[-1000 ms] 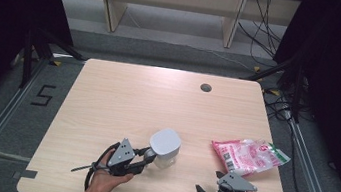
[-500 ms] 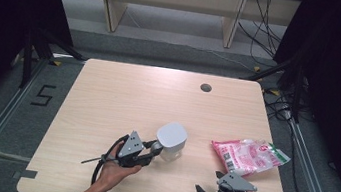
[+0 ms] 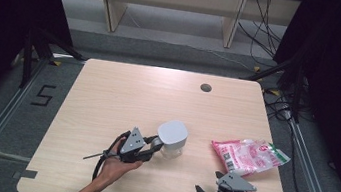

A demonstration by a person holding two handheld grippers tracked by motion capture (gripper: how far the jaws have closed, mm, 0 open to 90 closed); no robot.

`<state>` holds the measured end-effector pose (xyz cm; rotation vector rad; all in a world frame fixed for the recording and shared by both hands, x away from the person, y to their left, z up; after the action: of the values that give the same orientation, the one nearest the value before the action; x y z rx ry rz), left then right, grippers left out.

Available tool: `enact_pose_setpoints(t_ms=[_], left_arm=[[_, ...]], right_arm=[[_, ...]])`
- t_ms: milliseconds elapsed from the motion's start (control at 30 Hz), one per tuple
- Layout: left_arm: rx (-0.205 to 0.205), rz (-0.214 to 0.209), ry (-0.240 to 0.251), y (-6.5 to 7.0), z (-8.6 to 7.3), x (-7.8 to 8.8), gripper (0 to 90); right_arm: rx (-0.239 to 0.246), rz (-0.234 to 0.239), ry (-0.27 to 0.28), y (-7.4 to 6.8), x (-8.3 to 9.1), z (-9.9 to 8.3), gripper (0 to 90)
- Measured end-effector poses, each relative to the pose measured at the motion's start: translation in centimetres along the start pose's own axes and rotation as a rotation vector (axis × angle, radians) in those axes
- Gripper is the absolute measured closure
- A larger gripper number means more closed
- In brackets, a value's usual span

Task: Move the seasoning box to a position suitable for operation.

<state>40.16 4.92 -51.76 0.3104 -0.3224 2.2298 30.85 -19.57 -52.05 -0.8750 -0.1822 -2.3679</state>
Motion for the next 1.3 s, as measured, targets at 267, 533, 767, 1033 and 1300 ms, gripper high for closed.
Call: enact_pose_setpoints(t_ms=[267,533,767,1033,1300], left_arm=[[0.016,0.067,-0.017,-1.9,-0.8,0.2,64.9],[0.023,0.094,-0.019,-2.4,-1.0,0.1,68.8],[0.058,0.104,0.002,-3.0,-1.2,-0.5,69.1],[0.044,0.074,0.012,-2.8,-1.1,-0.7,69.4],[0.052,0.046,0.024,-2.9,-1.2,-0.8,69.1]], right_arm=[[-0.001,0.004,0.001,0.0,0.0,0.0,19.6],[-0.002,0.003,0.006,0.0,0.0,0.0,19.6],[0.009,-0.002,0.018,0.1,-0.1,0.1,19.6],[0.012,0.003,0.02,0.1,-0.1,0.1,19.6],[0.004,0.004,0.015,0.1,-0.1,0.1,19.6]])
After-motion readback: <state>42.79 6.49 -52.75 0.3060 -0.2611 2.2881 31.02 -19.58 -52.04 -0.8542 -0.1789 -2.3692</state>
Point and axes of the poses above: each handheld gripper's, and its own axes: x roughly backward along the jaws, z roughly out of its top, y roughly to its right, the point moved 6 cm from there along -x, roughly forward along the jaws, and after that the axes turned 5 degrees about -x, right-handed, at the moved point
